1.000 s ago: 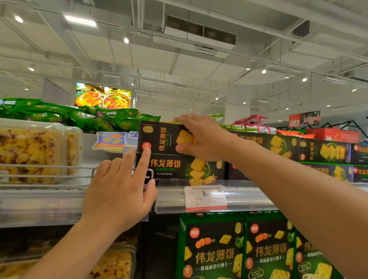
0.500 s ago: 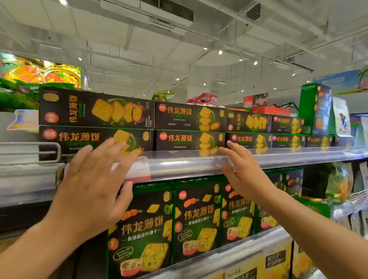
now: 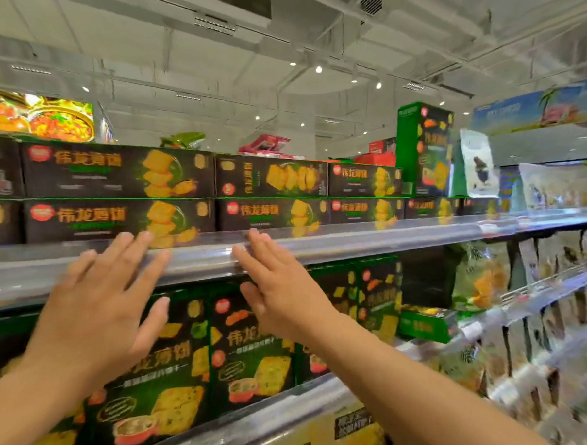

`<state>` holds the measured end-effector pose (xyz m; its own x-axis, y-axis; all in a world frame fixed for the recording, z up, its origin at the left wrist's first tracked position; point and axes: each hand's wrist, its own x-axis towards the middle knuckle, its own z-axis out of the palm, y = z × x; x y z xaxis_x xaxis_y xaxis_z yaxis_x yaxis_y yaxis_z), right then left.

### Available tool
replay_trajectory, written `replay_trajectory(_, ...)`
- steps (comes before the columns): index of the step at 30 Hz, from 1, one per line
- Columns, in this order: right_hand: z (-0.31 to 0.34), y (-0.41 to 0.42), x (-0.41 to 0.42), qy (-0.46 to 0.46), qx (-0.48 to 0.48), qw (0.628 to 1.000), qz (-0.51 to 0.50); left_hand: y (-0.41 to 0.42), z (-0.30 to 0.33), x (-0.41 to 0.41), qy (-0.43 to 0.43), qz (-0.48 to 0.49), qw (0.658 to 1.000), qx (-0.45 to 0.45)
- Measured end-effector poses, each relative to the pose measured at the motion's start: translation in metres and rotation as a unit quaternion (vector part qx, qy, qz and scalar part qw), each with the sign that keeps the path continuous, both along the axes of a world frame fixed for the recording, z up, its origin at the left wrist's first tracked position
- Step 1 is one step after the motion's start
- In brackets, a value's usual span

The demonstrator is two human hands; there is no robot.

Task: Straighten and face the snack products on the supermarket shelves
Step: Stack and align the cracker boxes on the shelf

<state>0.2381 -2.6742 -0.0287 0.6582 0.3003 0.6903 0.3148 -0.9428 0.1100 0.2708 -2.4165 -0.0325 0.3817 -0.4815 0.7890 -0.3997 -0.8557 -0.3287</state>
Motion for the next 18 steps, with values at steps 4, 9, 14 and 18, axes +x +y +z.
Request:
replay_trajectory(4, -0.018, -0.057, -0.020, 0.023, -0.040, 0.998, -0.051, -0.016, -0.005, 0.005, 0.011, 0.022, 0.996, -0.083)
replay_trajectory(9, -0.045, -0.151, -0.057, 0.077, 0.040, 0.986, -0.141, -0.110, 0.003, -0.016, -0.022, -0.057, 0.997, -0.046)
replay_trajectory(14, -0.053, -0.228, -0.089, 0.039, 0.108, 0.975, -0.191, -0.229, 0.011, -0.024, 0.011, -0.144, 0.989, 0.029)
replay_trajectory(18, -0.047, -0.280, -0.094, 0.019, 0.116, 0.969, -0.218, -0.303, 0.019, -0.015, 0.002, -0.181, 0.981, 0.063)
